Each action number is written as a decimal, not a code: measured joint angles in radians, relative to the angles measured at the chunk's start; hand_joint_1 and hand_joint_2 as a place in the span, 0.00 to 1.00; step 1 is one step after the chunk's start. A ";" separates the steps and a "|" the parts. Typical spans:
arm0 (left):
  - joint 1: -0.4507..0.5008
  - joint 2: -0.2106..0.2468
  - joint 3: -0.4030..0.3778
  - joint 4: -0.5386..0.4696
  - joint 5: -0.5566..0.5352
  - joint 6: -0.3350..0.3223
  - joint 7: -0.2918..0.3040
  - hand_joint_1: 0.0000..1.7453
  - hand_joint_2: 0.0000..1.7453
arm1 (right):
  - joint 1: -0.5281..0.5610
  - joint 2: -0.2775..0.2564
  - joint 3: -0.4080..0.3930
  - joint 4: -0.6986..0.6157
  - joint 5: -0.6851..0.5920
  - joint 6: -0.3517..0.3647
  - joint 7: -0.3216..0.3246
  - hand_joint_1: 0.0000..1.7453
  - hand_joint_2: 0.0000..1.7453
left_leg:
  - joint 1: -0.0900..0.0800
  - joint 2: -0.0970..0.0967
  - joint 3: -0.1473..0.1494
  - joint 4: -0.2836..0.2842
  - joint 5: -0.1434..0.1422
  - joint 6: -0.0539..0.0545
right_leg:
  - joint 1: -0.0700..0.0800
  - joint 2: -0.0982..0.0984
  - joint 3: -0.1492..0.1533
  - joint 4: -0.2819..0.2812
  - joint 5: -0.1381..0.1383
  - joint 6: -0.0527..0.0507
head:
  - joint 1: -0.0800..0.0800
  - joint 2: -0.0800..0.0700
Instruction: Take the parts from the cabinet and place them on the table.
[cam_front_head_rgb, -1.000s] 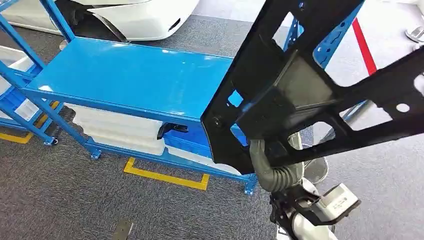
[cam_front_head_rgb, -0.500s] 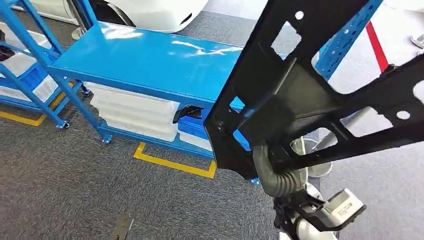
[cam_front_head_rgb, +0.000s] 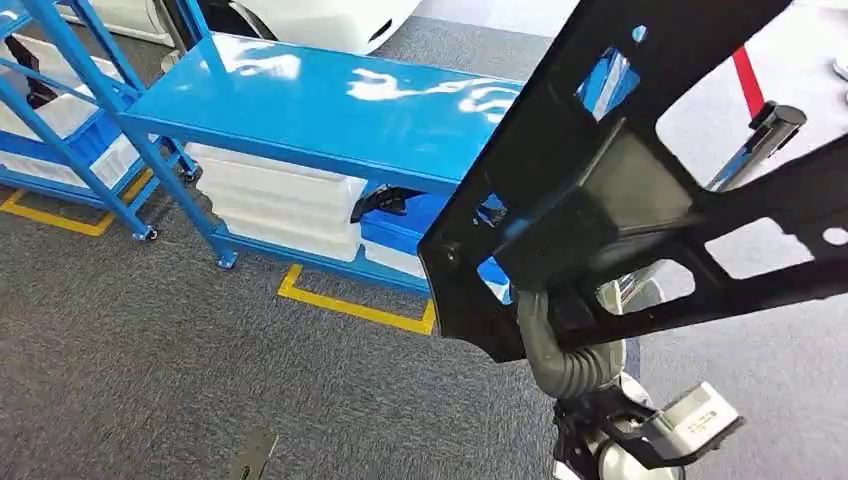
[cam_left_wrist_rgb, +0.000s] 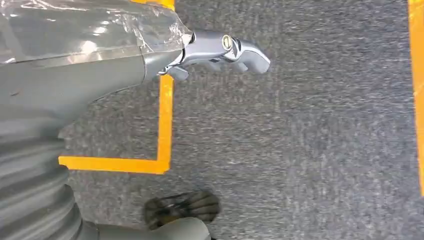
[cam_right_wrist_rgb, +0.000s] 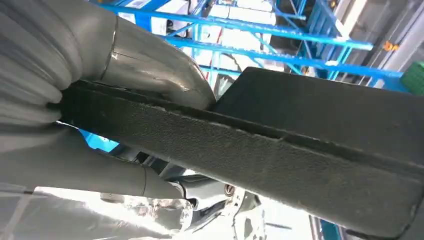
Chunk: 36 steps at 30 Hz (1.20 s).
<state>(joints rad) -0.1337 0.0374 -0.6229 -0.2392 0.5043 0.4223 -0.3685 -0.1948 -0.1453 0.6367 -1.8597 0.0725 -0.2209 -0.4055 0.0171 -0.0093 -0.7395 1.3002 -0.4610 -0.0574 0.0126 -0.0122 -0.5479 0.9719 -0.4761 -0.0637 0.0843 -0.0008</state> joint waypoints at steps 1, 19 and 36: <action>0.000 0.000 0.001 0.000 -0.002 -0.001 0.003 0.00 1.00 | 0.004 0.000 0.000 0.000 0.001 -0.002 0.000 1.00 1.00 | 0.004 0.000 0.009 0.021 0.018 -0.004 | -0.003 -0.001 -0.017 0.008 0.008 0.004 | -0.004 0.000; 0.004 0.001 0.042 -0.010 -0.034 -0.009 0.010 0.00 1.00 | 0.016 0.001 -0.001 -0.005 0.012 0.002 0.010 1.00 1.00 | -0.016 0.003 0.079 -0.239 0.147 0.062 | 0.007 0.012 -0.081 0.237 -0.051 0.023 | 0.039 0.000; 0.021 0.001 0.076 -0.015 -0.060 -0.014 0.008 0.00 1.00 | 0.004 0.014 -0.001 -0.012 0.024 0.002 0.022 1.00 1.00 | 0.022 0.061 0.133 -0.228 0.099 -0.057 | -0.011 -0.060 -0.021 0.049 -0.032 0.029 | -0.006 0.000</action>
<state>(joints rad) -0.1132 0.0385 -0.5471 -0.2544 0.4440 0.4078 -0.3605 -0.1910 -0.1312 0.6359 -1.8719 0.0965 -0.2186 -0.3834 0.0390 0.0518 -0.6067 1.0718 -0.3616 -0.1145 0.0020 -0.0720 -0.5690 1.0213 -0.5085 -0.0345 0.0779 -0.0008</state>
